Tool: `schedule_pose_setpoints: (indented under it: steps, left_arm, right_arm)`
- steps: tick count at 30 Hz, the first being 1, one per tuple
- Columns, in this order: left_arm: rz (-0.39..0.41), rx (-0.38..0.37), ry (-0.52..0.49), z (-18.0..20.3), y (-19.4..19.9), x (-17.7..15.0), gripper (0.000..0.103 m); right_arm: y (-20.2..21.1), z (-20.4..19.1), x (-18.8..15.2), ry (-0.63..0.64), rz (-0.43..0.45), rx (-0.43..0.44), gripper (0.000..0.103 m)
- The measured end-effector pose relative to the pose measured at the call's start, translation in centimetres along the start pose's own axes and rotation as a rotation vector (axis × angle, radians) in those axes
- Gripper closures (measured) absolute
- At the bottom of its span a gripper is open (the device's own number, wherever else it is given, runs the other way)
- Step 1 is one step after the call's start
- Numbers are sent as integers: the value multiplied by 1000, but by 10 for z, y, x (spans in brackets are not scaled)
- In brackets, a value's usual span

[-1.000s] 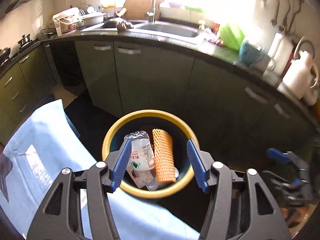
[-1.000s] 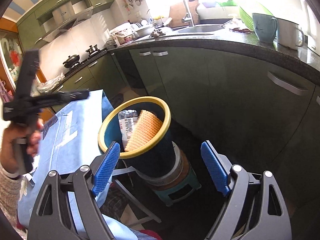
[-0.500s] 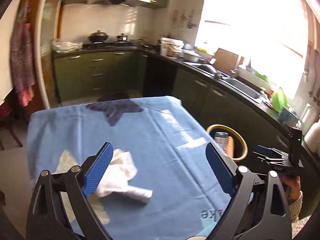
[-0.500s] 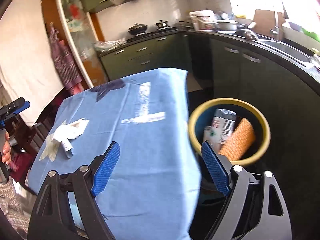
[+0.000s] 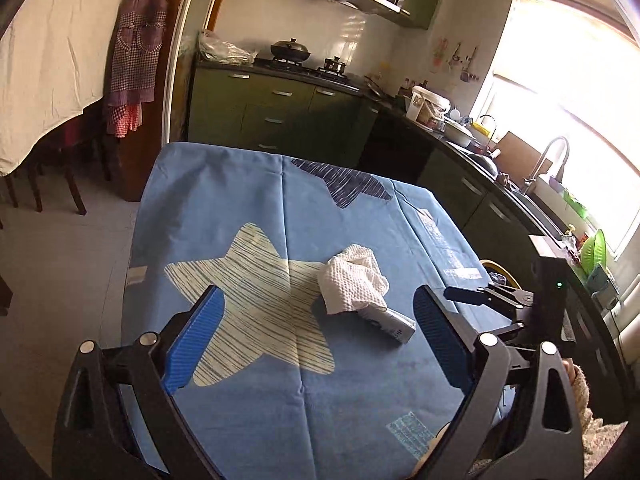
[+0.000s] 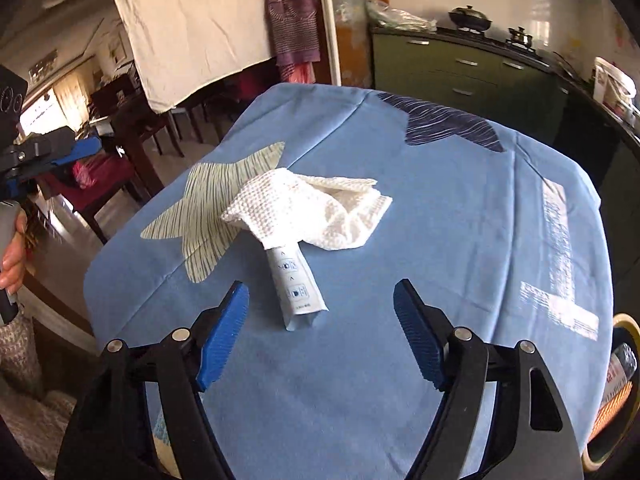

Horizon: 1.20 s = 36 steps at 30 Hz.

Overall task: Collect trash
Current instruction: 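Reach the right tool toward the white tissue and tube while the left tool withdraws, then close the right tool on the white tube under the tissue and lift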

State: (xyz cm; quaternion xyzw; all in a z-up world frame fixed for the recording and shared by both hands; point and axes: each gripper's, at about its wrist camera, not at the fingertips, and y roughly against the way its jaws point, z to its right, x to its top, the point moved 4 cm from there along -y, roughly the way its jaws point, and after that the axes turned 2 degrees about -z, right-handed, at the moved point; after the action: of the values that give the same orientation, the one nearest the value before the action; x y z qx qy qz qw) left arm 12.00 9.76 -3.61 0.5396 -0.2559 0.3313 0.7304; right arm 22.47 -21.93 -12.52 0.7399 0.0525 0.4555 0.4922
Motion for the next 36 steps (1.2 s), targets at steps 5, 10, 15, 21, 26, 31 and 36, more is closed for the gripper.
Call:
schedule_pose_setpoints:
  steps: [5, 10, 15, 21, 26, 31, 36]
  left_arm:
    - [-13, -15, 8, -8, -3, -5, 12]
    - [-29, -14, 30, -18, -9, -8, 12]
    - [-41, -14, 31, -20, -12, -9, 12]
    - [-49, -24, 25, -16, -15, -11, 12]
    - [-50, -25, 23, -14, -14, -12, 12]
    - [-56, -26, 22, -11, -17, -14, 12]
    - [-87, -50, 4, -1, -27, -18, 12]
  right_arm:
    - [-38, -3, 2, 23, -103, 45, 44]
    - [-51, -3, 7, 5, -119, 85, 59]
    - [-53, -12, 3, 28, -151, 113, 85]
    - [-36, -22, -11, 13, -221, 248, 88]
    - [-26, -15, -31, -68, -292, 356, 88]
    - [-3, -17, -41, 65, -268, 68, 88]
    - [15, -15, -46, 89, -259, 3, 88]
